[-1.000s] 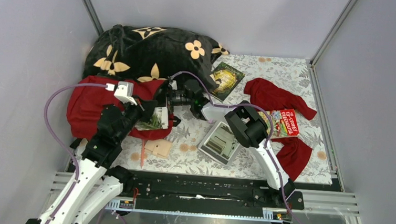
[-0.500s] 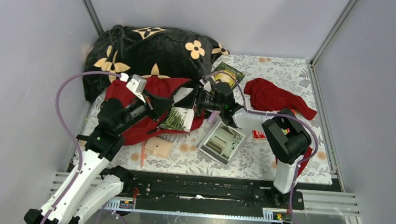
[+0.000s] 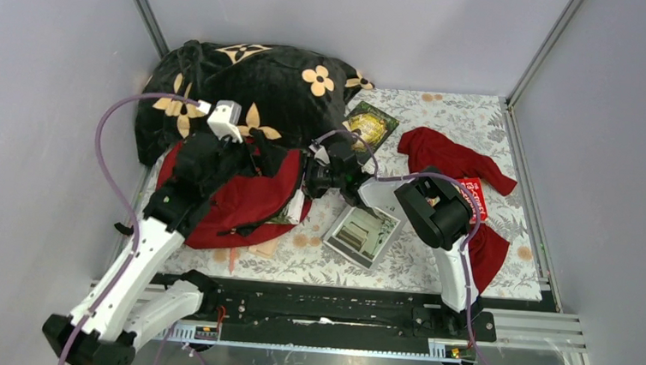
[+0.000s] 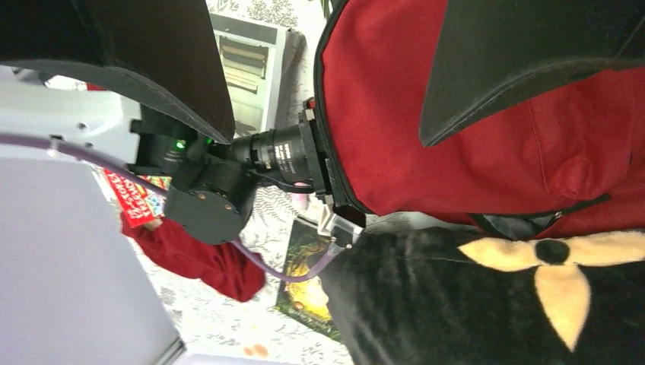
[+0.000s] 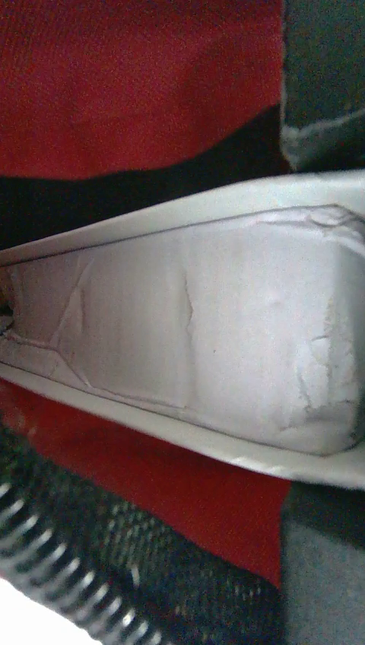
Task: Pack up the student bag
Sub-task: Place the book in the student bag.
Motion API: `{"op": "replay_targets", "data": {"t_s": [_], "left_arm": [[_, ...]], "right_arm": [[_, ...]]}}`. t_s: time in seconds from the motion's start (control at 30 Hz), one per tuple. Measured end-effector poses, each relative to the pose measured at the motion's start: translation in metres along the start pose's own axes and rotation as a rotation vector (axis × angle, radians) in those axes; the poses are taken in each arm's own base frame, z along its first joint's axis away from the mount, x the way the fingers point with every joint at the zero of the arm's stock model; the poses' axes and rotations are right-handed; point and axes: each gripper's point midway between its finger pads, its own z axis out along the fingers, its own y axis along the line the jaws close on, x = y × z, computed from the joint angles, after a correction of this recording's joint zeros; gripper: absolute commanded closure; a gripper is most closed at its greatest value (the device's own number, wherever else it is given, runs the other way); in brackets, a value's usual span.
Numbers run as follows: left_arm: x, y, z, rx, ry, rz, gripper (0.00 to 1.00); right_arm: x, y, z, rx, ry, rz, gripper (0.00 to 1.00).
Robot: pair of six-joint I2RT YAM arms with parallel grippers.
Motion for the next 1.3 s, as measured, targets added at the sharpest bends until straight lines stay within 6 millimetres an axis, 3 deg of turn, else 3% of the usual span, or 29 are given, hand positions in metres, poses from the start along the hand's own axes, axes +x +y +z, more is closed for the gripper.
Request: {"op": "replay_targets", "data": {"t_s": [0.23, 0.6, 0.8, 0.93, 1.1, 1.2, 1.3], "left_arm": [[0.005, 0.007, 0.025, -0.112, 0.138, 0.016, 0.01], [0.092, 0.002, 0.035, -0.216, 0.376, 0.087, 0.01], [0.127, 0.022, 0.041, -0.303, 0.461, 0.117, 0.16], [0.129, 0.035, 0.041, -0.366, 0.470, 0.160, 0.35], [0.128, 0.035, 0.041, -0.383, 0.478, 0.194, 0.99], [0.114, 0.044, 0.038, -0.458, 0.475, 0.224, 1.00], [0.080, 0.041, 0.036, -0.492, 0.432, 0.231, 1.00]], "right_arm": [[-0.004, 0.010, 0.004, 0.000, 0.000, -0.027, 0.70], [-0.004, 0.010, 0.005, 0.005, 0.002, -0.025, 0.67], [-0.004, 0.010, 0.005, 0.007, 0.003, -0.023, 0.67], [-0.004, 0.010, 0.005, 0.007, 0.003, -0.022, 0.66], [-0.004, 0.010, 0.006, 0.004, -0.003, -0.013, 0.66], [-0.004, 0.011, 0.006, 0.003, -0.001, -0.010, 0.66], [-0.002, 0.011, 0.006, 0.002, 0.004, -0.014, 0.66]]}}
